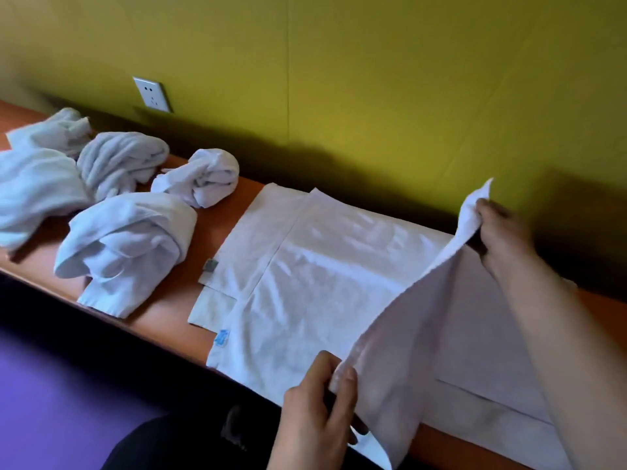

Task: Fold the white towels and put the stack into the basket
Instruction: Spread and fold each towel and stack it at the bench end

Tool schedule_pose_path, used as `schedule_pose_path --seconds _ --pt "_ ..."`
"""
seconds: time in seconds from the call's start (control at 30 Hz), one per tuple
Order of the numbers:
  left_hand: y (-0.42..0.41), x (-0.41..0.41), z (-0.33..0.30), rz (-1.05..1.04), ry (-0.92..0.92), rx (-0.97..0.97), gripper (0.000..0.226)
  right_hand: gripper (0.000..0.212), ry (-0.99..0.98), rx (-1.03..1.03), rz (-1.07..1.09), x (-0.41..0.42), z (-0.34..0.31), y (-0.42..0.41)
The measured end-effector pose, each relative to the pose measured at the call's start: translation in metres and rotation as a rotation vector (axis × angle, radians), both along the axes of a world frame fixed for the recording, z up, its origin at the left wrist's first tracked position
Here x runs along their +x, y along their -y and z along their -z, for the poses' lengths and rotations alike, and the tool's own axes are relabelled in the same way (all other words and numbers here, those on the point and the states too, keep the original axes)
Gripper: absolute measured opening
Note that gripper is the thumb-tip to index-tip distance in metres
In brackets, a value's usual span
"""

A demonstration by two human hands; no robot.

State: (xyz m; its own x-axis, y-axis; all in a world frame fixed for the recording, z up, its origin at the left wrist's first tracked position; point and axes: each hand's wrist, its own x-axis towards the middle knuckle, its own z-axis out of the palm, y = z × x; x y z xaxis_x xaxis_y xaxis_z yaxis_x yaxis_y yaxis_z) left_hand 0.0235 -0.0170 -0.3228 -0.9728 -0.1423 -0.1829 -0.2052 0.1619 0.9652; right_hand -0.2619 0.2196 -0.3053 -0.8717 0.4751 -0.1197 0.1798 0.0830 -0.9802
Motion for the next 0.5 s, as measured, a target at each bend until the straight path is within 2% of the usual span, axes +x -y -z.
schedule_pose_path --seconds 0.07,0.3,0.37,0.5 --pt "0.027 -0.002 0.001 -0.079 -0.002 -0.006 0.023 0.016 -0.011 0.088 -0.033 -0.012 -0.004 0.041" --pt "0.106 -0.003 0.022 -0.281 0.045 -0.088 0.029 0.026 -0.05 0.2 -0.13 -0.037 0.007 0.172" --pt "0.124 -0.004 0.031 -0.31 0.076 -0.126 0.03 0.022 -0.01 0.229 -0.176 -0.042 0.018 0.201" --pt "0.154 -0.007 0.061 -0.317 0.206 -0.225 0.032 0.03 0.043 0.317 -0.258 -0.048 0.046 0.241"
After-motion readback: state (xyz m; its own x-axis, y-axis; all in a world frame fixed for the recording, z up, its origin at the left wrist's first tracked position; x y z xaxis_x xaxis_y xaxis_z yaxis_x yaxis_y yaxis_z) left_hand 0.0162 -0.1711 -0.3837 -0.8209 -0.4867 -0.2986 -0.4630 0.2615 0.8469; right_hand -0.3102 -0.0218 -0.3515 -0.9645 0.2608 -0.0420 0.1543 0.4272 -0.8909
